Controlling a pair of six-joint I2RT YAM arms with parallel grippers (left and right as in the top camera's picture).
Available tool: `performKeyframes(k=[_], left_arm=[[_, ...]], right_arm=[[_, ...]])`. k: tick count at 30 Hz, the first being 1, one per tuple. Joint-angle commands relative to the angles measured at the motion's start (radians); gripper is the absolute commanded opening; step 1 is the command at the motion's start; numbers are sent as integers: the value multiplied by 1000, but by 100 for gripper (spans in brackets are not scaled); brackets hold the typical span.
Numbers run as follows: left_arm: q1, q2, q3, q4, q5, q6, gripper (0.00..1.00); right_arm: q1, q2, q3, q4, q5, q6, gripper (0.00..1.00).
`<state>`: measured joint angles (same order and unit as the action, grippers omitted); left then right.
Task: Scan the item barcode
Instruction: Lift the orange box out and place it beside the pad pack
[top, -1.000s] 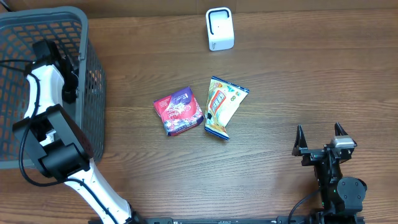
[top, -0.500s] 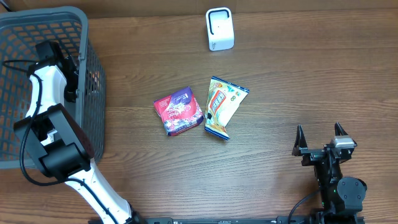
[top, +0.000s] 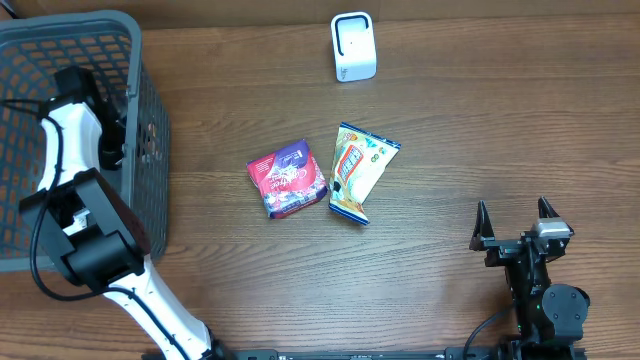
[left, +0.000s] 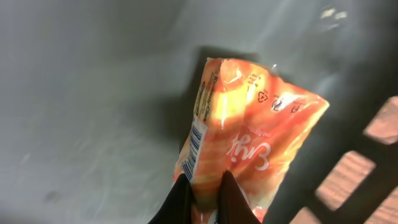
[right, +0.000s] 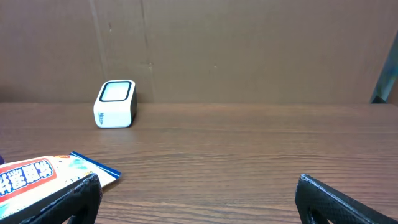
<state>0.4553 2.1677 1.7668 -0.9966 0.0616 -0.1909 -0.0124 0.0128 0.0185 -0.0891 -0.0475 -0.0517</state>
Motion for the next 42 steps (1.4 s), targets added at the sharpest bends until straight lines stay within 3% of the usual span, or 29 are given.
performKeyframes(k=[1, 18, 26, 31, 42], left_arm=[[37, -60, 83, -35, -37, -68, 4], [58, -531, 132, -47, -29, -110, 4], [10, -748, 132, -102, 304, -108, 4], [-112, -781, 131, -195, 438, -108, 4], [-509, -702, 10, -287, 310, -94, 4]], right_arm=[[4, -10, -10, 7, 2, 2, 100], [4, -10, -10, 7, 2, 2, 100], [4, -10, -10, 7, 2, 2, 100], [4, -10, -10, 7, 2, 2, 100], [4, -10, -10, 7, 2, 2, 100]])
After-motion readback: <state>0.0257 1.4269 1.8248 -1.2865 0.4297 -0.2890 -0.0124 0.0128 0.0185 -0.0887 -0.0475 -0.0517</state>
